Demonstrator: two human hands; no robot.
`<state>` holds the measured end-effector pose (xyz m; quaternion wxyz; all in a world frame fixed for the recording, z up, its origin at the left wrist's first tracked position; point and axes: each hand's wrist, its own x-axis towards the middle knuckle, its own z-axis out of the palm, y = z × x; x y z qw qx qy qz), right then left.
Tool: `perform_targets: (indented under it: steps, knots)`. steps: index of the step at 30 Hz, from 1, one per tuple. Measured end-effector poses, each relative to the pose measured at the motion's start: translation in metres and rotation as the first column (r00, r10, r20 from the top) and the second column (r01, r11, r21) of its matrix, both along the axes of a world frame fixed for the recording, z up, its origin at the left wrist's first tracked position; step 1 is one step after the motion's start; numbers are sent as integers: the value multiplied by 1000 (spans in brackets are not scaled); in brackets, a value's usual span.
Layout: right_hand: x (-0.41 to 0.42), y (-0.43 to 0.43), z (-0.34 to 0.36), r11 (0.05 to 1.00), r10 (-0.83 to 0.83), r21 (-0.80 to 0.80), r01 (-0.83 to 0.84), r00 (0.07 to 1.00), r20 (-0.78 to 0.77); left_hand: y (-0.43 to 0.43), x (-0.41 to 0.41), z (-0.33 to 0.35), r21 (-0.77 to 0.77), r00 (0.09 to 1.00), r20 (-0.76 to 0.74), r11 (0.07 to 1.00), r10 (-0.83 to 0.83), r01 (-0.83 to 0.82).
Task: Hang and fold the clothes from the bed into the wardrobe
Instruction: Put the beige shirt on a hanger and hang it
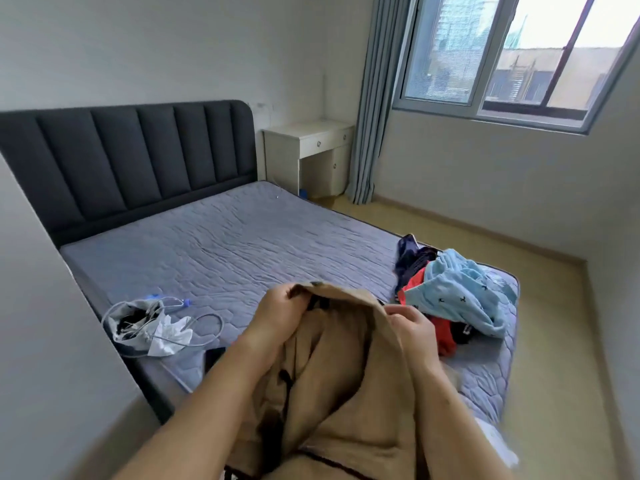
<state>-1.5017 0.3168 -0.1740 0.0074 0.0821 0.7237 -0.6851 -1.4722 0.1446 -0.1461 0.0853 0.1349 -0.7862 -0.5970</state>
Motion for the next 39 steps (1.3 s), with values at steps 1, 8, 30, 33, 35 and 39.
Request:
perform_targets:
  steps: [1, 8, 30, 33, 35, 39]
  knots:
    - [1, -1, -6, 1000, -24, -19, 24, 1000, 19, -2, -2, -20, 17, 997, 67, 999, 27, -28]
    - [31, -19, -50, 990, 63, 130, -63, 998, 0, 8, -8, -92, -72, 937, 287, 979, 201, -188]
    - [24, -4, -55, 828, 37, 556, -64, 998, 60, -45, 22, -63, 219, 798, 352, 872, -489, 437]
    - [35, -19, -60, 827, 81, 561, 35, 980, -180, -32, 18, -66, 383, 887, 272, 888, -372, 255]
    - [40, -25, -62, 847, 211, 528, -61, 950, -228, -29, 15, -65, 482, 930, 245, 867, -275, 129]
    - [38, -31, -73, 682, 479, 646, -343, 877, -40, -31, 15, -59, 598, 959, 192, 800, -207, 53]
